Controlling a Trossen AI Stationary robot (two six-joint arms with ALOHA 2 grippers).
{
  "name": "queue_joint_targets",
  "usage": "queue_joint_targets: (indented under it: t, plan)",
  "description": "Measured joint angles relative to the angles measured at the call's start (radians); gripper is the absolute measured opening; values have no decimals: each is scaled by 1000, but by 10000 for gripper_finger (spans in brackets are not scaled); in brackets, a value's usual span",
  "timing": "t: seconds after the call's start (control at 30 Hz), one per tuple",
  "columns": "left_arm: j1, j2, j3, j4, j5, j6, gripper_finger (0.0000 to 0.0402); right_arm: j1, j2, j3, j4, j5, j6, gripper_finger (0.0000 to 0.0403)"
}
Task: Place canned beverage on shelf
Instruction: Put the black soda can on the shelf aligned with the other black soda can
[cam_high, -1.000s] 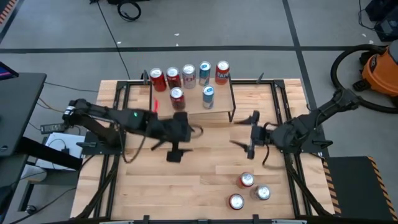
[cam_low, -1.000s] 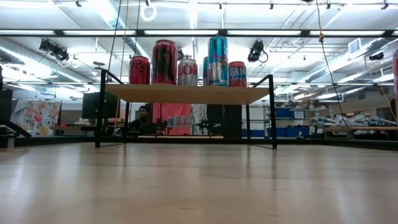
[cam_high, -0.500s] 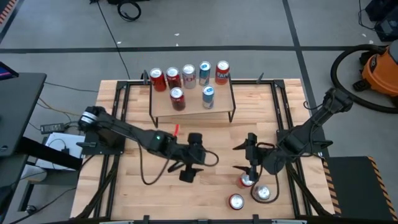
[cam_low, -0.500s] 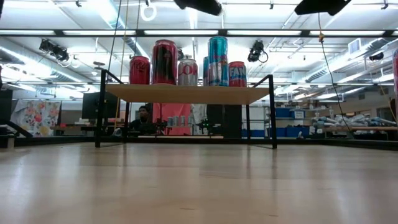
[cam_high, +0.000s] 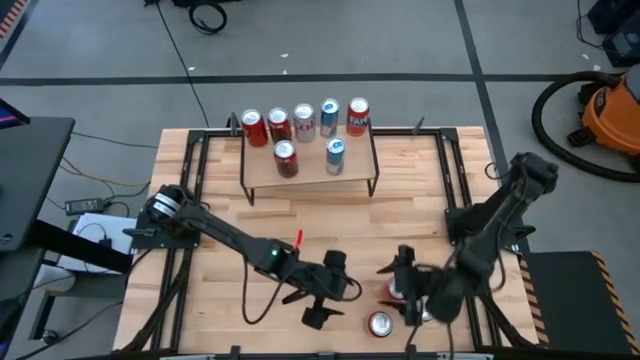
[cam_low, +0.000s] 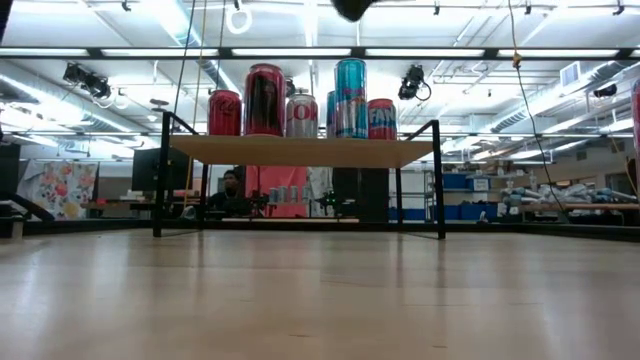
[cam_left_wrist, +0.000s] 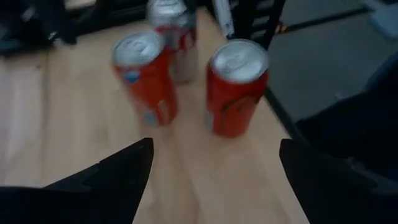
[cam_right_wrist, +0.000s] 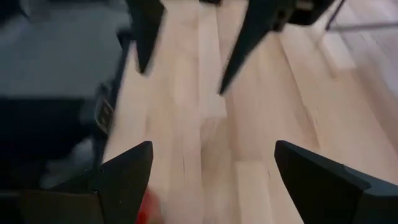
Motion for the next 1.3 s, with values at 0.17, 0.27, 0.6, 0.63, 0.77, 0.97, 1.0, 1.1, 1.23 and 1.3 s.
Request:
queue_joint_targets:
  t: [0.17, 0.27, 0.6, 0.63, 0.77, 0.97, 1.0, 1.1, 1.23, 1.3]
  plan:
    - [-18, 27, 2, 54, 4, -6, 359, 64, 201, 241, -280, 11, 139, 348]
    - [-27, 31, 0, 67, 2, -39, 359, 101, 305, 379, -376, 6, 206, 348]
    - [-81, 103, 2, 259, 1, -81, 359, 179, 564, 668, -700, -14, 433, 348]
    - [-88, 112, 2, 267, -2, -89, 359, 181, 586, 684, -730, -19, 447, 348]
    - [-92, 144, 1, 314, -14, -94, 359, 189, 652, 717, -818, -42, 490, 348]
    - [-80, 178, 0, 365, -26, -86, 359, 188, 670, 723, -841, -38, 545, 348]
    - [-75, 183, 2, 378, -26, -86, 359, 188, 670, 722, -847, -33, 551, 348]
    - [-71, 189, 0, 373, -27, -85, 359, 188, 670, 722, -872, -29, 549, 348]
    - [-65, 195, 1, 372, -27, -84, 359, 179, 670, 721, -933, -16, 546, 348]
    - [-63, 195, 1, 376, -26, -84, 359, 169, 670, 721, -965, -11, 539, 348]
